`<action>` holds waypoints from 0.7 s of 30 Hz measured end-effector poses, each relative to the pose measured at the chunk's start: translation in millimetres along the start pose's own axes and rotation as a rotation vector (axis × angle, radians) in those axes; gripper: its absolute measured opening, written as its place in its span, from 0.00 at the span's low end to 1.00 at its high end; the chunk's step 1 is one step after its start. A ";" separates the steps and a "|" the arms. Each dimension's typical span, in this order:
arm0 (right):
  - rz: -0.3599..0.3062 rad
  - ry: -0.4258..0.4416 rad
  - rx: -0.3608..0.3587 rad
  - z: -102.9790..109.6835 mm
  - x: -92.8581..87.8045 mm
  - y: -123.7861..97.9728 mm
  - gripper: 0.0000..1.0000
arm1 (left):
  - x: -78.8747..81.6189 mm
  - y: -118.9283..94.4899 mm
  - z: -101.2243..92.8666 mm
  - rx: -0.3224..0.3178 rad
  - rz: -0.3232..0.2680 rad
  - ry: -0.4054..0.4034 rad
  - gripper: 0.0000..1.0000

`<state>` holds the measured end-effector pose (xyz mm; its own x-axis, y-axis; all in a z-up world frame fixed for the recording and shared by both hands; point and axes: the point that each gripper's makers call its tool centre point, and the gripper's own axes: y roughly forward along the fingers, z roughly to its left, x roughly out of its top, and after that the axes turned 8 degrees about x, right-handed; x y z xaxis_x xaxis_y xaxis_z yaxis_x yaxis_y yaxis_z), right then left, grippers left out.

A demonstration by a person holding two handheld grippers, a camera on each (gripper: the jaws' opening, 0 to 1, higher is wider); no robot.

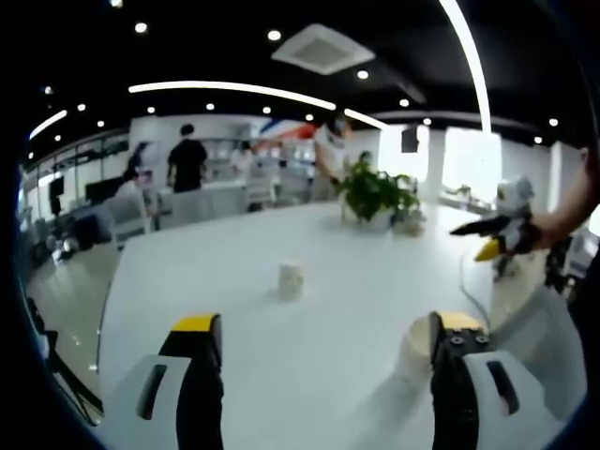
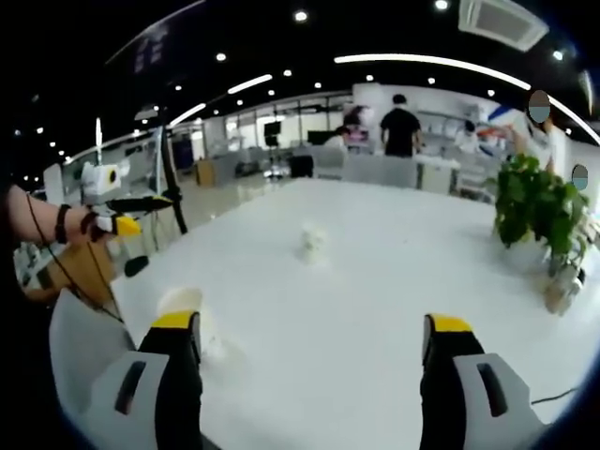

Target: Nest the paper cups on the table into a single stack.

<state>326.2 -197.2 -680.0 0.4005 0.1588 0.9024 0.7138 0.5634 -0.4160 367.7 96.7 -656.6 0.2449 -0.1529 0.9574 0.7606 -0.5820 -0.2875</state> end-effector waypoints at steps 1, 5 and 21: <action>-0.001 0.002 0.001 -0.6 -1.0 -0.2 0.96 | -0.9 1.7 0.5 0.003 0.007 0.006 0.90; 0.000 0.008 0.004 -0.3 -2.6 -0.4 0.96 | -2.4 7.3 1.7 0.006 0.018 0.002 0.90; -0.002 0.042 0.047 2.8 -5.5 4.2 0.92 | 9.8 40.7 12.8 0.030 0.030 0.035 0.89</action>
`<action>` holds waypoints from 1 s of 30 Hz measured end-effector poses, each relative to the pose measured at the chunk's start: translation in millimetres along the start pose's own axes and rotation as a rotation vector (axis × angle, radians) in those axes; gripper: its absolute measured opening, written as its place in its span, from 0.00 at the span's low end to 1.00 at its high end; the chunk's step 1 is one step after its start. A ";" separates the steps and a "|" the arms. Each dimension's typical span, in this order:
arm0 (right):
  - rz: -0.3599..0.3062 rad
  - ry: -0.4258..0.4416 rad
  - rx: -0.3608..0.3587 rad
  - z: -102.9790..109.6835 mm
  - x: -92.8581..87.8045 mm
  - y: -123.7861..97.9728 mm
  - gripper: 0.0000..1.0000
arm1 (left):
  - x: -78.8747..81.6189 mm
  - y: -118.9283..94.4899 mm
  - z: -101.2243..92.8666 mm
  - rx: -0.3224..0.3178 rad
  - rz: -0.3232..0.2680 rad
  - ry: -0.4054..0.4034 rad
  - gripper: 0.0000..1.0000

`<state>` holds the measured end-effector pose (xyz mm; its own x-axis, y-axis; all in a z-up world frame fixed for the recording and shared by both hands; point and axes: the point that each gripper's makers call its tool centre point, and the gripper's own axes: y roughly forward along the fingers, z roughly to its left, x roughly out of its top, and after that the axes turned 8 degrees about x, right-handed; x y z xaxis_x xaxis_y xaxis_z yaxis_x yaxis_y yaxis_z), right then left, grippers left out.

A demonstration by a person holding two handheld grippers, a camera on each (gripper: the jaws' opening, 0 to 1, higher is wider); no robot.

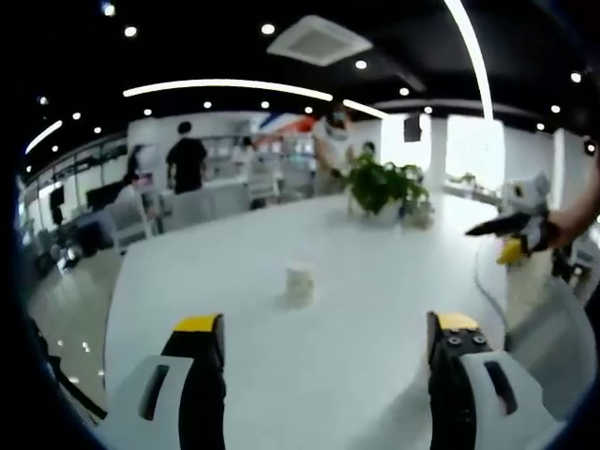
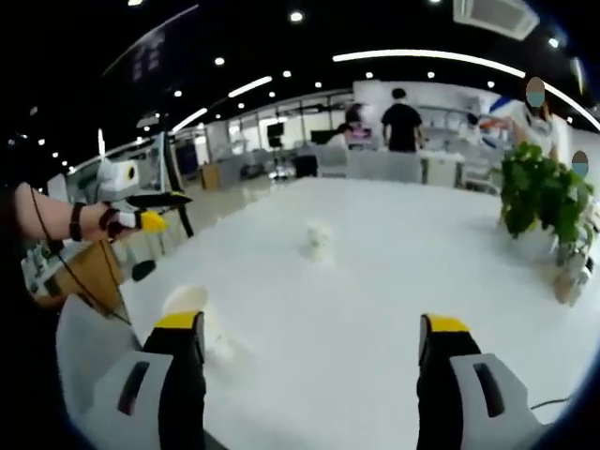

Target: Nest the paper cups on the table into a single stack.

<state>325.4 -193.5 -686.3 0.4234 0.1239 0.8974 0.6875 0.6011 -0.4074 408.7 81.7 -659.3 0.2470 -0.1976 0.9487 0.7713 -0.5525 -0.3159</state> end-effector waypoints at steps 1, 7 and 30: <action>0.004 0.001 0.003 0.5 -1.5 1.0 0.92 | 1.4 1.5 1.1 0.001 -0.004 -0.007 0.89; 0.010 0.003 0.025 5.6 -3.7 3.5 0.92 | 11.0 16.2 2.8 0.010 -0.020 -0.005 0.92; 0.036 -0.039 0.080 7.5 -9.0 8.5 0.91 | 15.7 69.2 9.4 -0.004 0.004 -0.026 0.90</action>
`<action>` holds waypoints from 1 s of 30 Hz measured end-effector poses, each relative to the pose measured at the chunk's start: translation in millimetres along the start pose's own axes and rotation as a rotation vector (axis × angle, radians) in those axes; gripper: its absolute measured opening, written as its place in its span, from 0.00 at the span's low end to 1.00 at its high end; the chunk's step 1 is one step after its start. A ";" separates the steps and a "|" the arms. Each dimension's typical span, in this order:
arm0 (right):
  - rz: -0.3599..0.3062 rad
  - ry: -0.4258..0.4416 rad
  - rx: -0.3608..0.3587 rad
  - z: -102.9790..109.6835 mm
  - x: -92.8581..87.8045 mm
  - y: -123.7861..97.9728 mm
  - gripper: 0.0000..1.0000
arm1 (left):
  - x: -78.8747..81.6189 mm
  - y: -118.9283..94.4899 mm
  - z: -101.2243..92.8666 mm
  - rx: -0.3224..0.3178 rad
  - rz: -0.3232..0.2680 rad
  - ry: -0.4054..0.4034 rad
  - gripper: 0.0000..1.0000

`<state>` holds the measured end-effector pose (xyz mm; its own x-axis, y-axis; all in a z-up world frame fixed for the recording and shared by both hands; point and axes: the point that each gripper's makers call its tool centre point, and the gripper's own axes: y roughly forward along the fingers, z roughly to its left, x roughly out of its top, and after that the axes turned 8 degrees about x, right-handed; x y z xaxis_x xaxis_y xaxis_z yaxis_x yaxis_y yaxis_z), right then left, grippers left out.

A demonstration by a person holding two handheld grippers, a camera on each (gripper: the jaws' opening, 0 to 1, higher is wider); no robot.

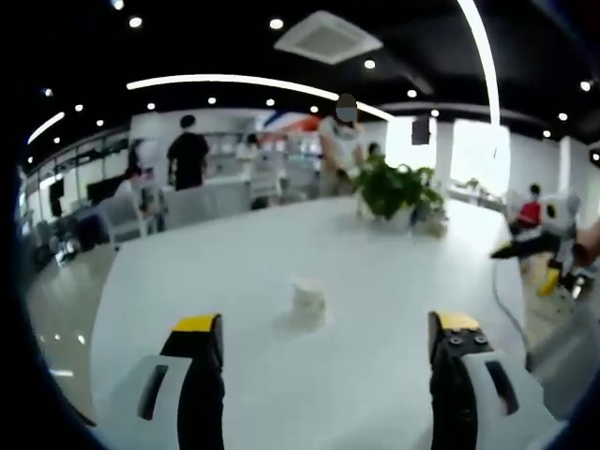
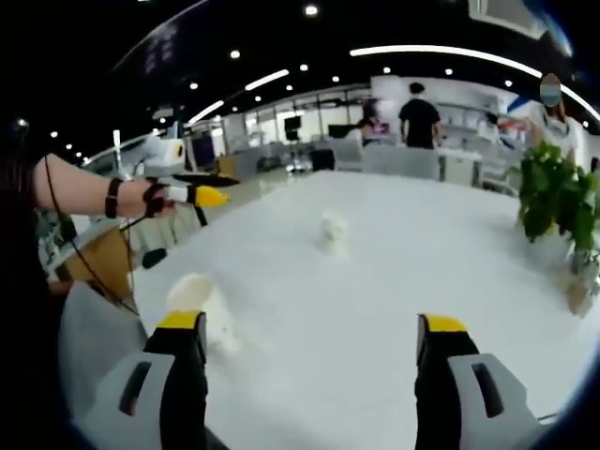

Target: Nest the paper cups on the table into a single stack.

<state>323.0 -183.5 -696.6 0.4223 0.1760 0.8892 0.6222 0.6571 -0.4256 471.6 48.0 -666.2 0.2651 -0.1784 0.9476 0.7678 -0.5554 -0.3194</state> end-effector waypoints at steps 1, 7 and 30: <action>0.005 -0.003 0.001 -0.4 -0.4 0.4 0.91 | 0.4 2.0 0.9 0.002 0.000 0.002 0.90; 0.008 -0.007 0.009 -2.5 -0.4 1.8 0.91 | -1.1 15.6 7.3 0.007 0.010 -0.004 0.90; 0.024 0.027 0.045 -10.7 -17.3 10.8 0.89 | -17.6 76.4 17.6 0.001 0.057 -0.018 0.89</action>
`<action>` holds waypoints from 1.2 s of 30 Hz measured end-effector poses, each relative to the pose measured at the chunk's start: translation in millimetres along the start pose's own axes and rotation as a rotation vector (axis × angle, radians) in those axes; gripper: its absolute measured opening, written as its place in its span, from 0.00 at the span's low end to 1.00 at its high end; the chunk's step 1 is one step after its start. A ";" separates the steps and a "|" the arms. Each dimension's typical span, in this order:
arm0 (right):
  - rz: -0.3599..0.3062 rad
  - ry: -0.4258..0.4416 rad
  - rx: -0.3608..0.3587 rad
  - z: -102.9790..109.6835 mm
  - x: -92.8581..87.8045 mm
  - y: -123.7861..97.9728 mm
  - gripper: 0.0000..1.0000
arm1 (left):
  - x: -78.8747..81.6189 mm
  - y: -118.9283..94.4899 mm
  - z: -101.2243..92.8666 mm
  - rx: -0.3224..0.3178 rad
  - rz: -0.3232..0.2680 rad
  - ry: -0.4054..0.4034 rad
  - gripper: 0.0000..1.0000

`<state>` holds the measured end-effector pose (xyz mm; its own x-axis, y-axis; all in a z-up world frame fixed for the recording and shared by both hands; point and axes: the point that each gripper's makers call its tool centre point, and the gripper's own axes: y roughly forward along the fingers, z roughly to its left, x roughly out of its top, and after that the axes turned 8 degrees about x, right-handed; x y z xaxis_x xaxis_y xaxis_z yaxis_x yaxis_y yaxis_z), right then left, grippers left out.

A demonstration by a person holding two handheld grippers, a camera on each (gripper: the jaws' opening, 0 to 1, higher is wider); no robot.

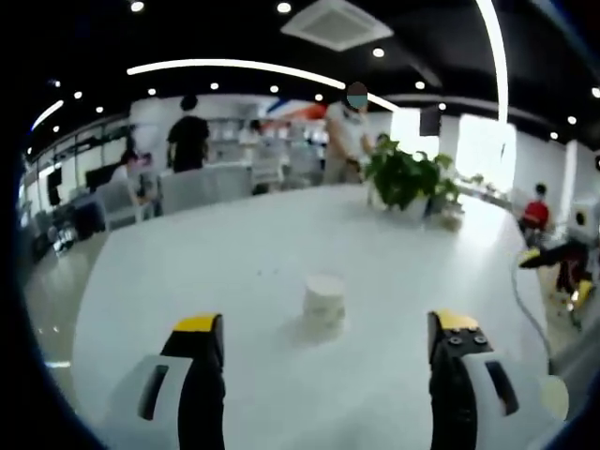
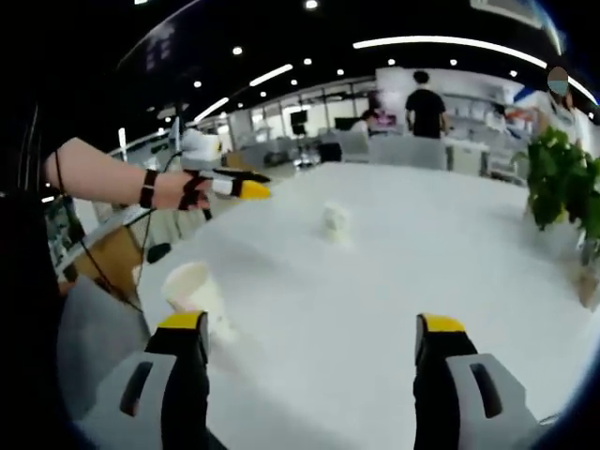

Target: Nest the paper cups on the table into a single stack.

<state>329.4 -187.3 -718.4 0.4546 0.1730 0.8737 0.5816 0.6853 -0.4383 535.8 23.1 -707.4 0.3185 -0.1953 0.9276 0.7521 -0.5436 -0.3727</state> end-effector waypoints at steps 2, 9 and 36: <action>0.007 -0.007 0.006 0.3 -1.4 0.3 0.89 | -1.8 4.3 -0.5 -0.004 0.003 0.001 0.89; 0.009 0.009 0.006 -4.0 -3.7 -2.1 0.89 | -6.6 21.4 -1.8 -0.006 0.011 0.011 0.90; 0.022 0.031 0.024 -19.8 -5.8 2.5 0.87 | -6.7 74.0 -8.0 -0.036 0.031 0.000 0.88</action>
<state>341.6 -200.6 -728.7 0.4875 0.1665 0.8571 0.5556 0.6982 -0.4515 584.6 -22.4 -741.0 0.3416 -0.2123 0.9155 0.7204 -0.5665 -0.4002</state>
